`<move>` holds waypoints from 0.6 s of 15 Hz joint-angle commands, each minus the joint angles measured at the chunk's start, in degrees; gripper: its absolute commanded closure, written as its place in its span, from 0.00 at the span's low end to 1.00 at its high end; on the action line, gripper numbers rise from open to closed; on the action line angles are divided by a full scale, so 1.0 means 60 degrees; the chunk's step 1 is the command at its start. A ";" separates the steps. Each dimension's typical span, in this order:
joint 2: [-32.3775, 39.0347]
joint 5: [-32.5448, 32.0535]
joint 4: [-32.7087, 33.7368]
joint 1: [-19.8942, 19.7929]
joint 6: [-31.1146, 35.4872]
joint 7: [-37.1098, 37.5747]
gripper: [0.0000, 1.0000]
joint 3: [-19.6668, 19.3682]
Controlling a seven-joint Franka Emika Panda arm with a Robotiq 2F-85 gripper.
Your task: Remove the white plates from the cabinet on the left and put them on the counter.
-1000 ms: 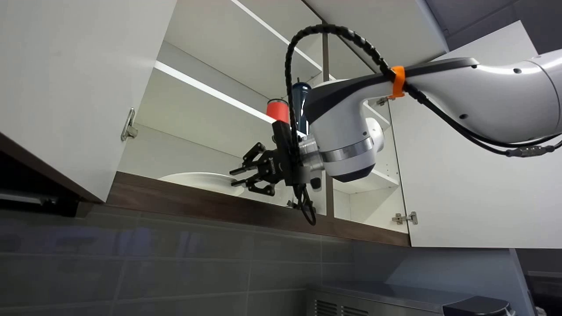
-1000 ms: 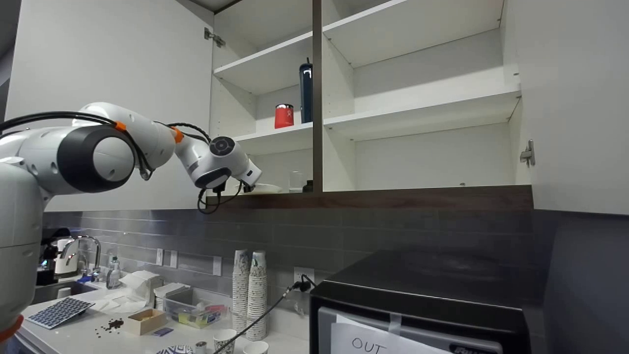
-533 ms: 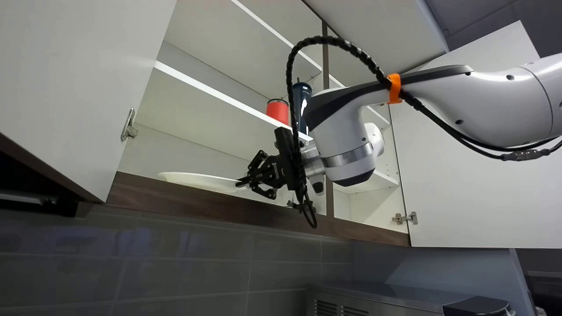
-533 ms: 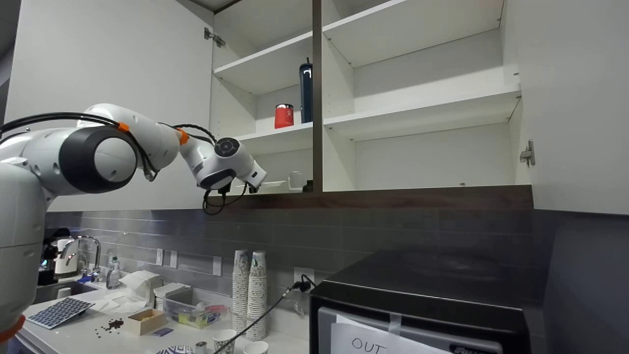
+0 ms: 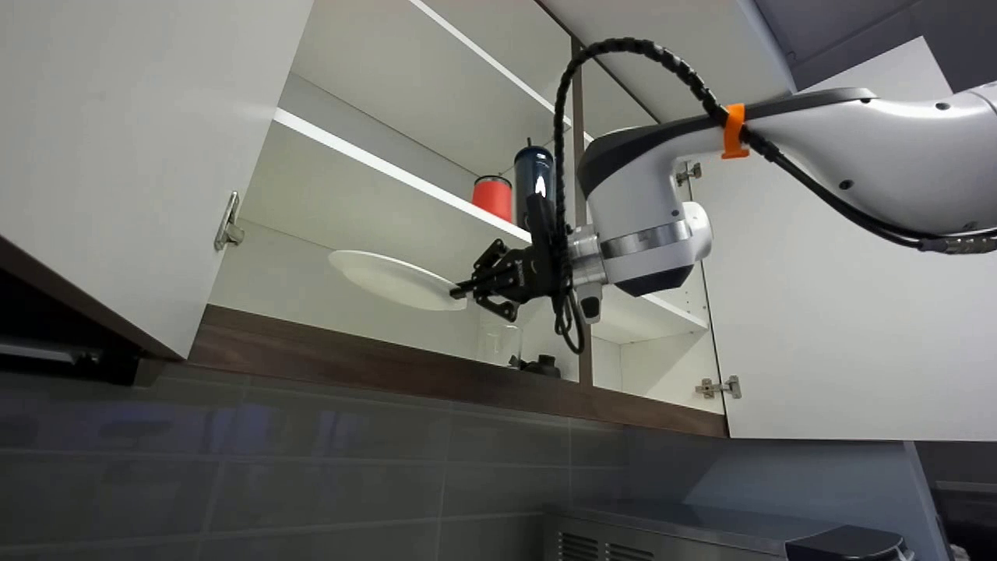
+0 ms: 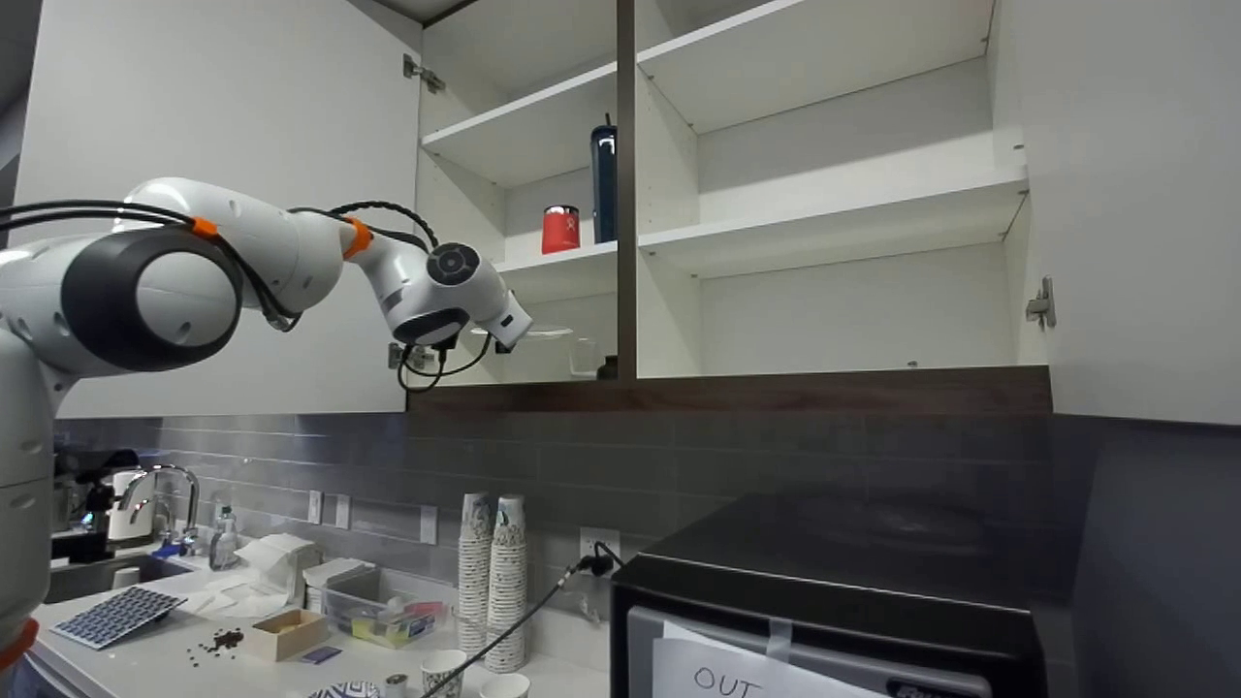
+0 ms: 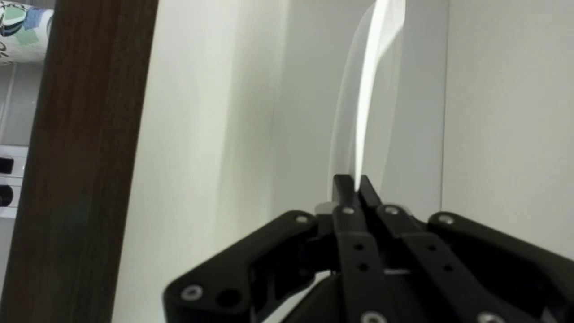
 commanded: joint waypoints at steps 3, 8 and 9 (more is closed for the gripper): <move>-0.1803 -0.0131 -0.1466 -0.0701 -0.2502 0.1077 0.99 -0.0545; -0.2861 -0.0361 -0.2252 -0.1292 -0.5103 0.1086 0.99 -0.1086; -0.3035 -0.0329 -0.2355 -0.1350 -0.5667 0.0954 0.99 -0.1204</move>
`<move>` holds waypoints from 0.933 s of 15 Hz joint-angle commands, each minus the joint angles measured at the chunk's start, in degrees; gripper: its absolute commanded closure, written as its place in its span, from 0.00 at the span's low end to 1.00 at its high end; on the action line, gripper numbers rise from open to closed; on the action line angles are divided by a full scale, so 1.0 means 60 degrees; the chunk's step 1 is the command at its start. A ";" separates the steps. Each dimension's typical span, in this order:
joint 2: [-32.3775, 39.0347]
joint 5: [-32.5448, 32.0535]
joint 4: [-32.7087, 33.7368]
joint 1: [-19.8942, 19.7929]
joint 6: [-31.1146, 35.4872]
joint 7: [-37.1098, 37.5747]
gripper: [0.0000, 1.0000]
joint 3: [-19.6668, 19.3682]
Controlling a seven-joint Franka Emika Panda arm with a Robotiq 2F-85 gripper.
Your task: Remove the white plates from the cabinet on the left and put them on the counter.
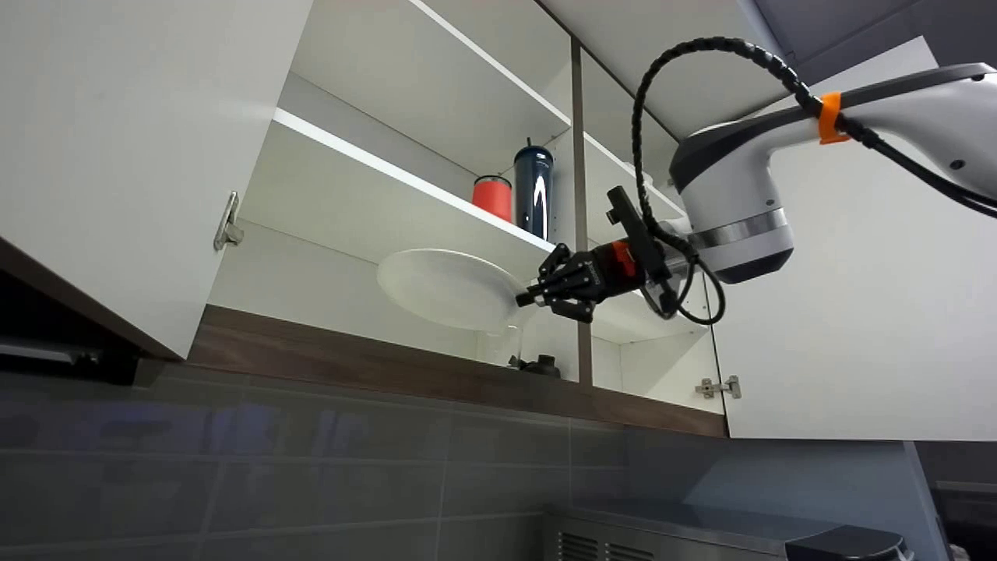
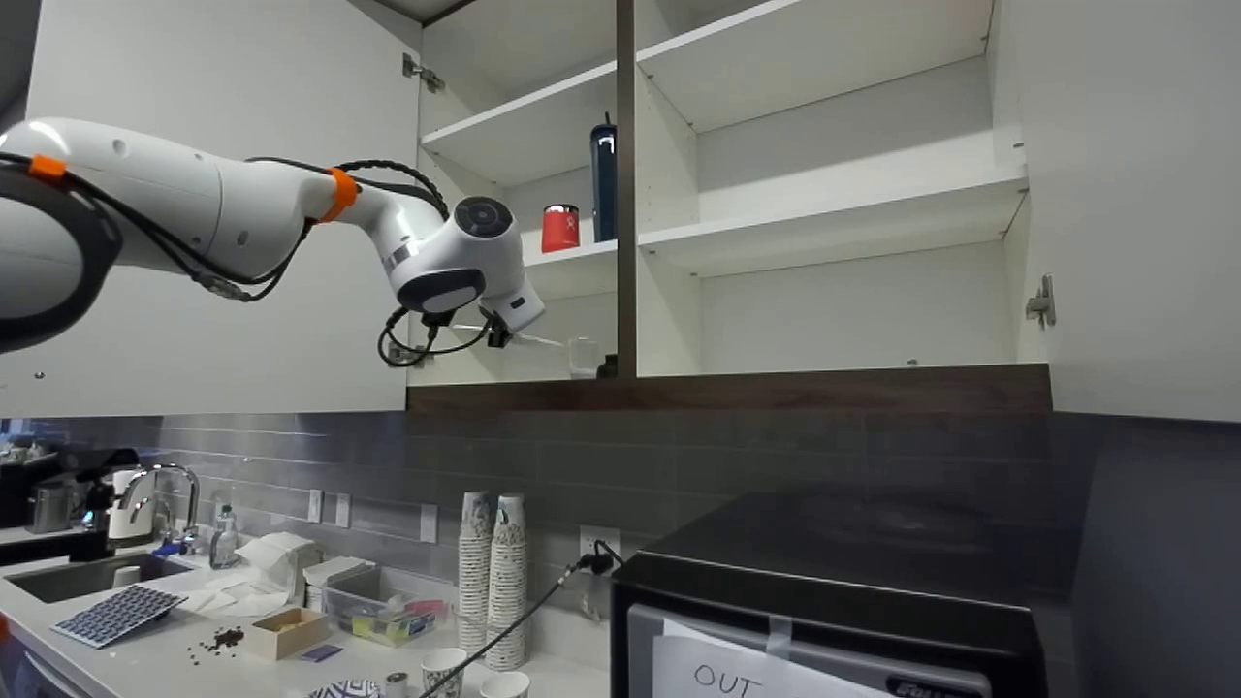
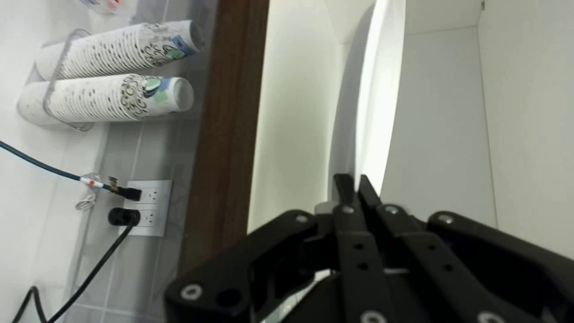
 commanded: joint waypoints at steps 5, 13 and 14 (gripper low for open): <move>-0.1369 -0.0135 -0.1027 -0.0542 -0.4053 -0.0202 0.99 -0.0752; -0.1539 -0.2059 -0.1635 -0.1447 -0.6890 -0.0547 0.99 -0.0788; -0.1498 -0.2126 -0.1696 -0.1484 -0.7077 -0.0584 0.99 -0.0755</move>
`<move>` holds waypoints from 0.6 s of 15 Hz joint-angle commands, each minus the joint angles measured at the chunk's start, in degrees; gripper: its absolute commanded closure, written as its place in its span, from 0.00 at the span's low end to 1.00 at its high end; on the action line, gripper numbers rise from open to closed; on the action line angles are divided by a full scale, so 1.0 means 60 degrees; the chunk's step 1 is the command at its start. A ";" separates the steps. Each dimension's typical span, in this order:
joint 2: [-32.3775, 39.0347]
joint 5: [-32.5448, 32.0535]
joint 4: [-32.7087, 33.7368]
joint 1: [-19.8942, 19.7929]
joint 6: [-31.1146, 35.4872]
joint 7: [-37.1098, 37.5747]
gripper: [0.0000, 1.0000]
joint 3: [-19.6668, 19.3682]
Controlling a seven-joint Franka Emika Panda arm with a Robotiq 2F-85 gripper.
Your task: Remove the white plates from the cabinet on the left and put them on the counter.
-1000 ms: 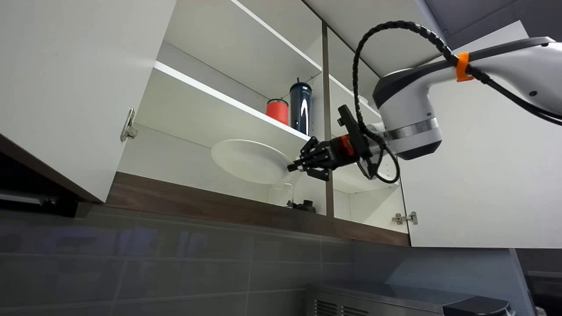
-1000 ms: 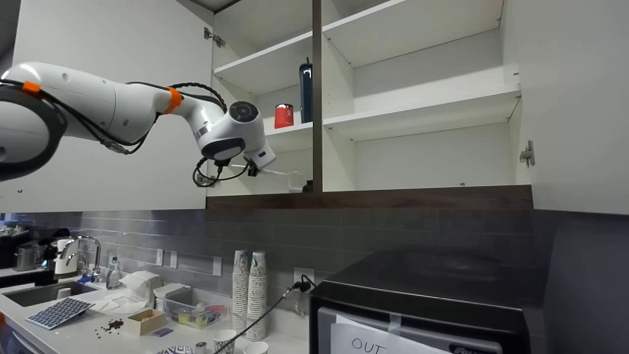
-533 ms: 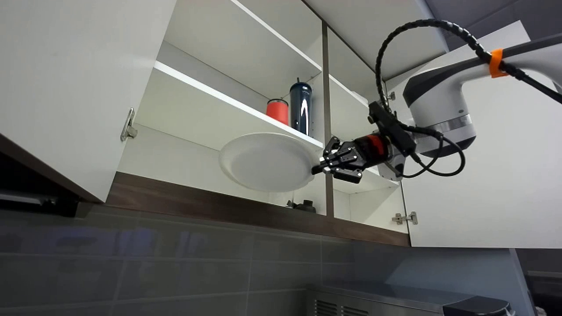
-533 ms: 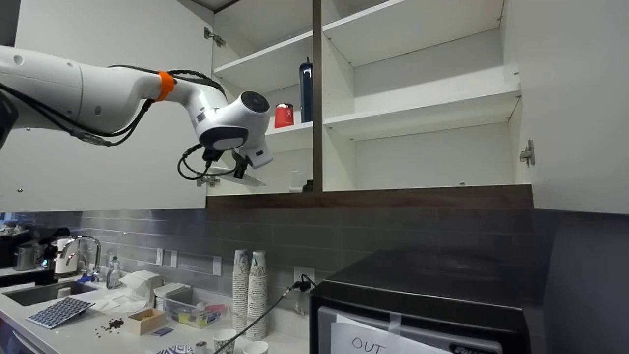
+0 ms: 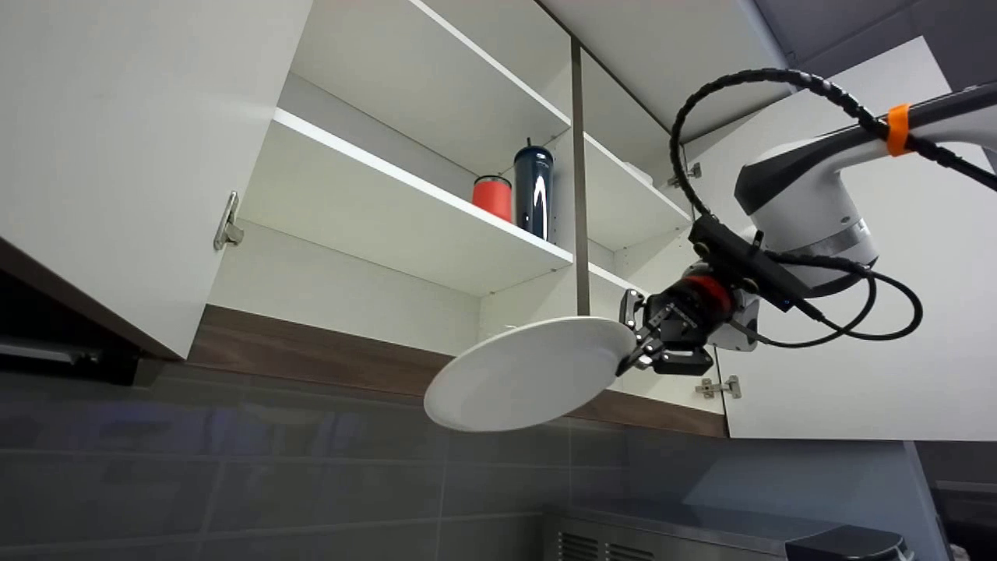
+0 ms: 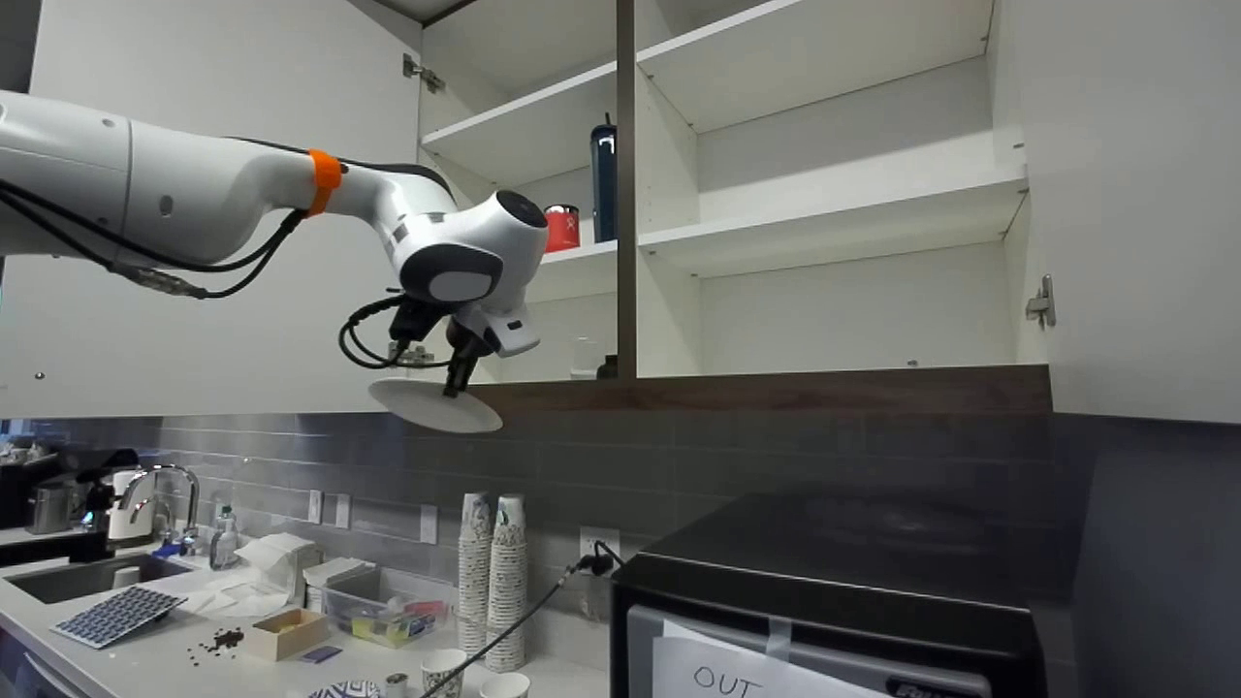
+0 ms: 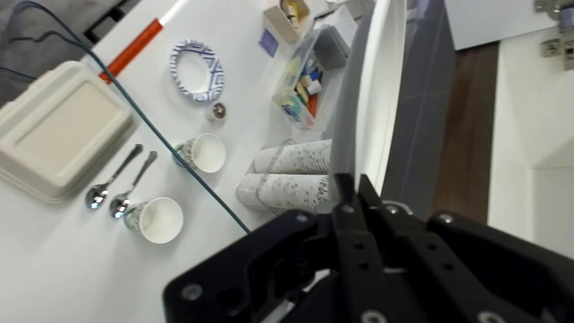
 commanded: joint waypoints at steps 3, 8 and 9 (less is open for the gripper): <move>0.0037 -0.0224 -0.0197 -0.0267 -0.0549 -0.0144 0.96 0.0108; 0.0034 -0.0240 -0.0215 -0.0267 -0.0549 -0.0147 0.96 0.0116; 0.0034 -0.0240 -0.0215 -0.0267 -0.0549 -0.0147 0.99 0.0116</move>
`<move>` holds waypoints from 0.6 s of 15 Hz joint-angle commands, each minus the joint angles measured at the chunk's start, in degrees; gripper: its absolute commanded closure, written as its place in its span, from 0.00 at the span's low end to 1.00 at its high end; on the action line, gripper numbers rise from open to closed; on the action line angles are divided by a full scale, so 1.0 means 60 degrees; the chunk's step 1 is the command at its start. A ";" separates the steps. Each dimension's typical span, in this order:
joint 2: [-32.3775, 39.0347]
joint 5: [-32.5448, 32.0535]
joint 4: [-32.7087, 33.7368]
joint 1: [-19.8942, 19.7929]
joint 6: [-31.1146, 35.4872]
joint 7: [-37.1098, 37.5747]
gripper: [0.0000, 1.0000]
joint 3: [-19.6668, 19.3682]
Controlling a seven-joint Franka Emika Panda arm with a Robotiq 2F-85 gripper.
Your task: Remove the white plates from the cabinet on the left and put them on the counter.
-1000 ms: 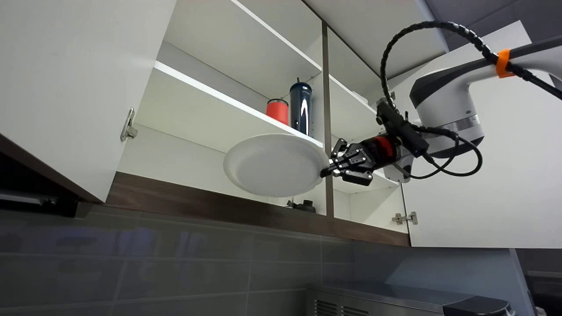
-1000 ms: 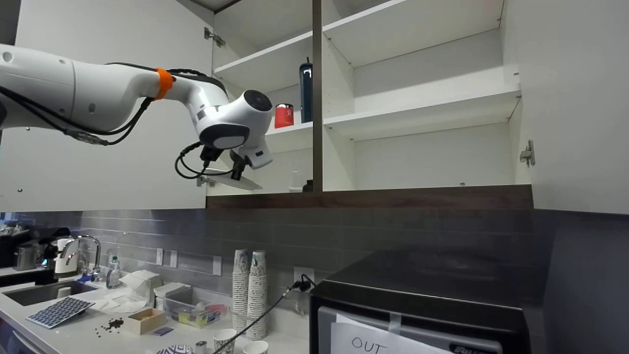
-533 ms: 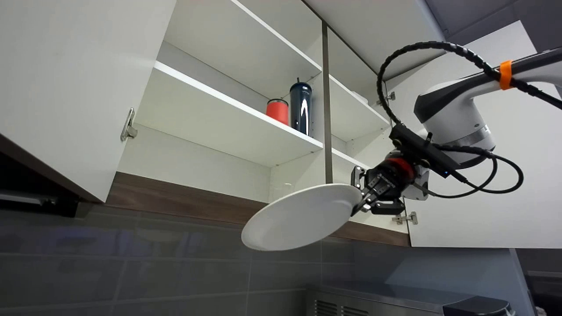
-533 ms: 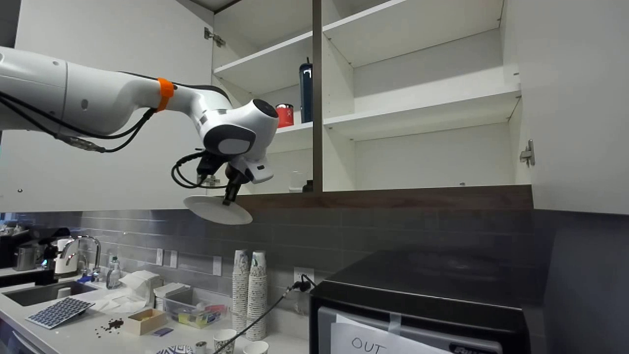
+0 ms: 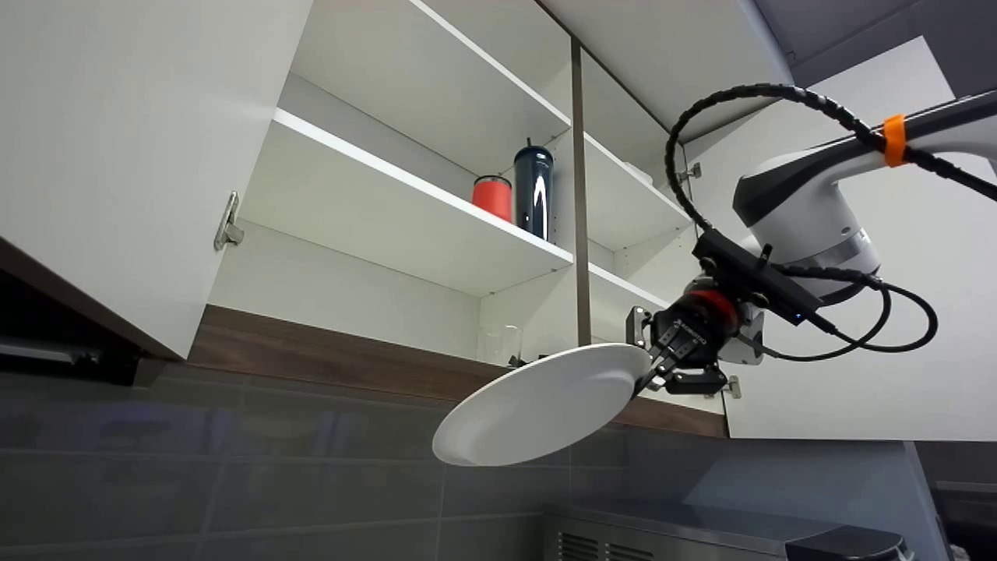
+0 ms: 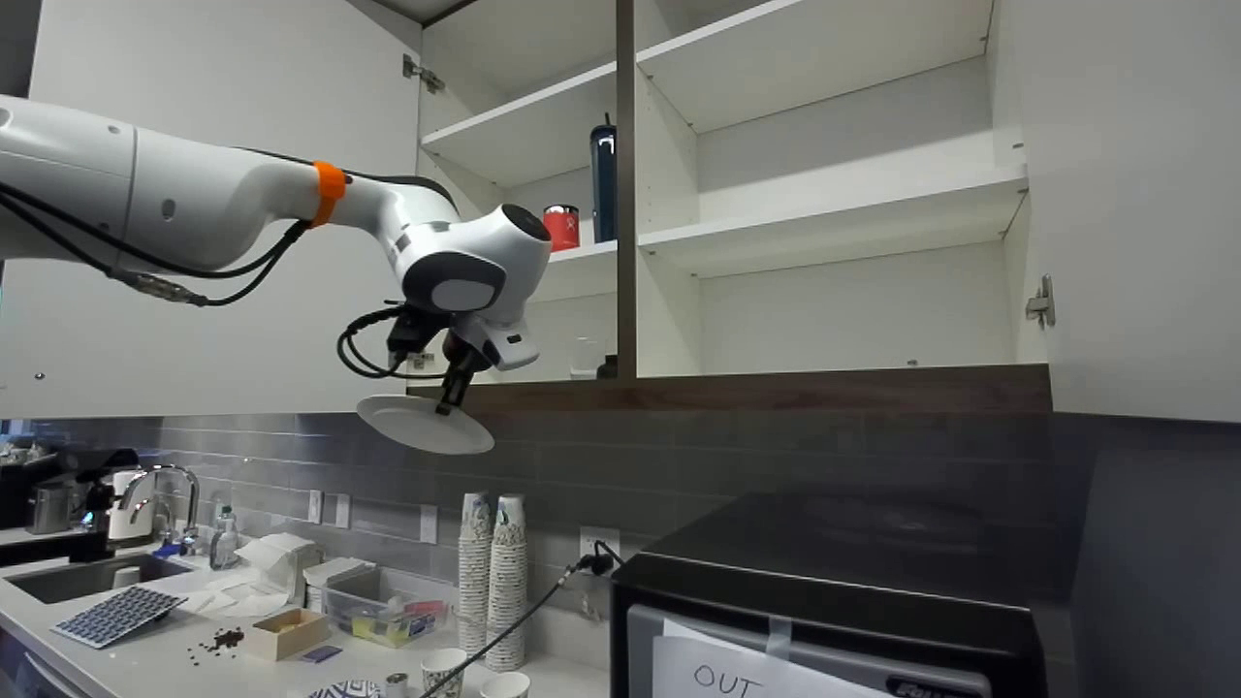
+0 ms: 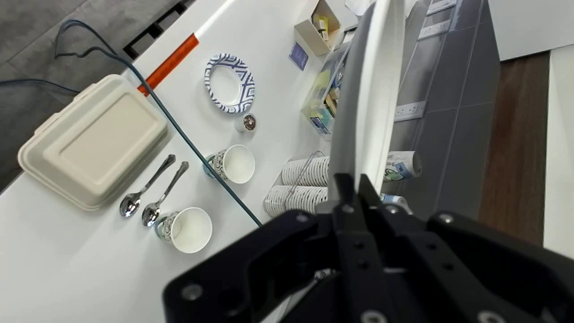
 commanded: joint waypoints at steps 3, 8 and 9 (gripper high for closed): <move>0.0093 -0.0115 -0.0438 -0.0294 0.0095 -0.0256 0.99 0.0086; -0.0013 0.0062 -0.1386 -0.0330 0.0003 -0.2301 0.99 -0.0364; -0.0065 0.0164 -0.1604 -0.0309 0.0074 -0.2969 0.99 -0.0484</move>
